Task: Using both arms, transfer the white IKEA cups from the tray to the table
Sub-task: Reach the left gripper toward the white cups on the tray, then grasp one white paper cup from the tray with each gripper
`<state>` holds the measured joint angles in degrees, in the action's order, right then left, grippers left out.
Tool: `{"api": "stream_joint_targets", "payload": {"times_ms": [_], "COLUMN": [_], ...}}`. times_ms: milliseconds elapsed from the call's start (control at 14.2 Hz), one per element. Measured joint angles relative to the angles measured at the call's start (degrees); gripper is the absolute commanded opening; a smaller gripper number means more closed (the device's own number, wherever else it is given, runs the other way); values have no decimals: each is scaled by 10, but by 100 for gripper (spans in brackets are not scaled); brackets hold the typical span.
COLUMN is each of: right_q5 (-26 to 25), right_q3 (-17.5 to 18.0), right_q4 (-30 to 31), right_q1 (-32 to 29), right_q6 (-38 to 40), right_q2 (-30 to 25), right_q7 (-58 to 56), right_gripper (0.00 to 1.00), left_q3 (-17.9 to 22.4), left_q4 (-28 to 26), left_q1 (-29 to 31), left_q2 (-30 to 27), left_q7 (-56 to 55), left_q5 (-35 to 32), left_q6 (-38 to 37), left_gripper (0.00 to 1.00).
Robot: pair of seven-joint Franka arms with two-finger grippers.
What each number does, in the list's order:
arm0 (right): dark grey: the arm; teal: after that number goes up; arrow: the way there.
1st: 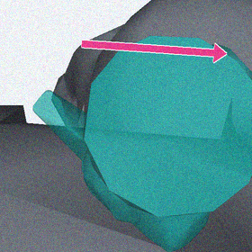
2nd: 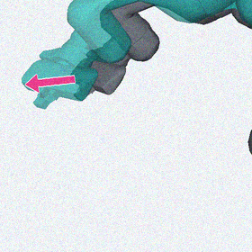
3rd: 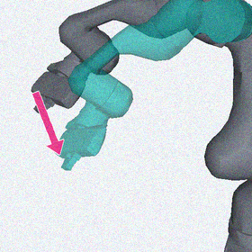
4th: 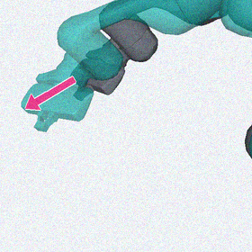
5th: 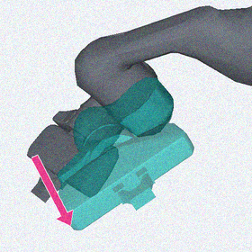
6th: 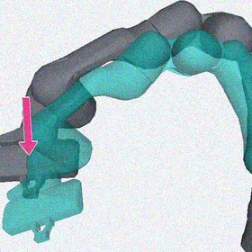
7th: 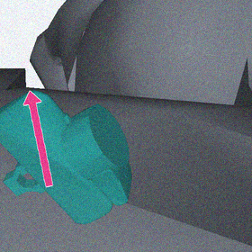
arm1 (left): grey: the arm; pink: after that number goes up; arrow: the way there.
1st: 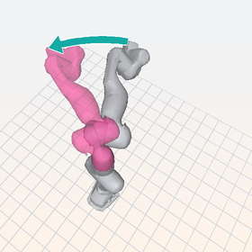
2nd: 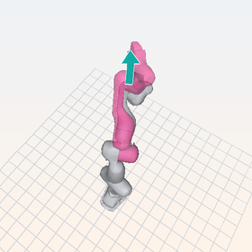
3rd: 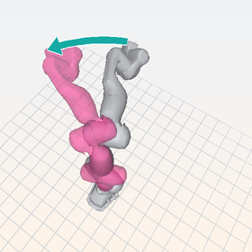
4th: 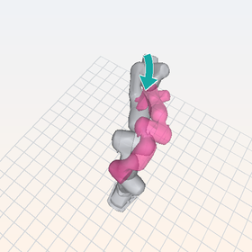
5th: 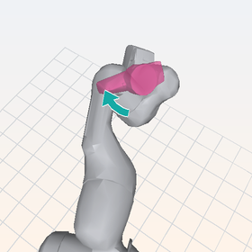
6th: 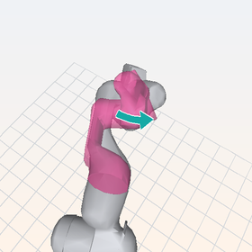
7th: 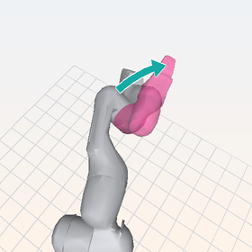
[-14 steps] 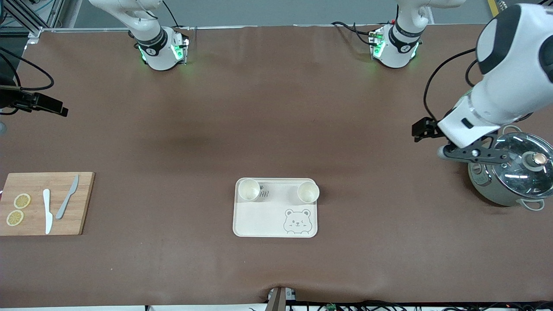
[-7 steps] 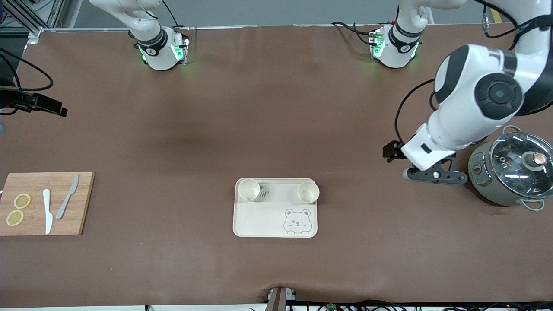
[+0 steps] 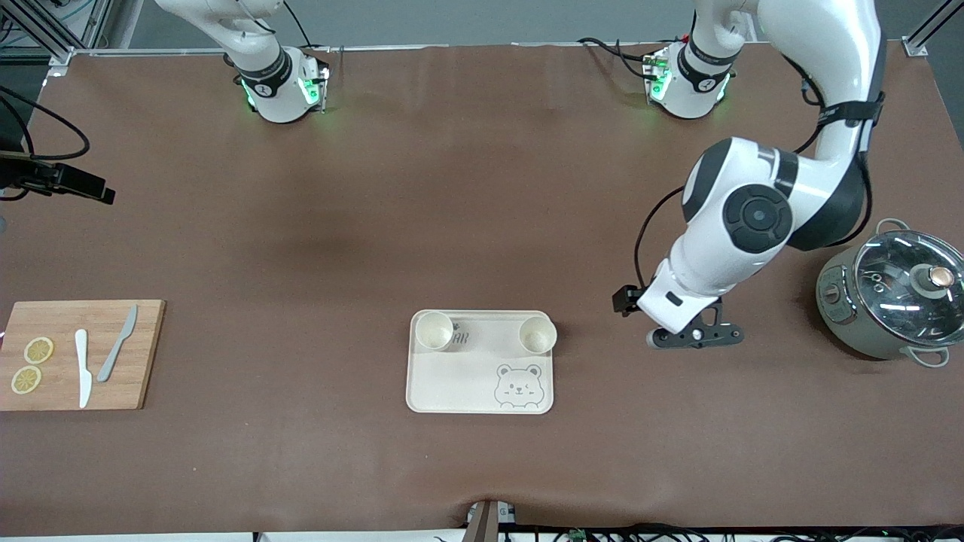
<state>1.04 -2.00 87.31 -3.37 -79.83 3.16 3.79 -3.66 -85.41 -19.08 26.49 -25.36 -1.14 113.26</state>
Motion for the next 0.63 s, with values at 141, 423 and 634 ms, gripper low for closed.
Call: {"api": "stream_joint_targets", "payload": {"times_ms": [141, 423, 634], "right_q5": [0, 0, 17], "right_q3": [3, 8, 8], "right_q4": [3, 29, 55], "right_q1": [0, 8, 11], "right_q6": [-10, -65, -105], "right_q2": [7, 33, 55], "right_q7": [0, 0, 0], "right_gripper": [100, 100, 100], "left_q3": [0, 0, 0], "left_q4": [0, 0, 0], "left_q1": [-12, -21, -32], "left_q2": [10, 19, 37], "left_q7": [-15, -40, -63], "left_q5": [0, 0, 0], "left_q6": [7, 22, 52], "left_gripper": [100, 100, 100]}}
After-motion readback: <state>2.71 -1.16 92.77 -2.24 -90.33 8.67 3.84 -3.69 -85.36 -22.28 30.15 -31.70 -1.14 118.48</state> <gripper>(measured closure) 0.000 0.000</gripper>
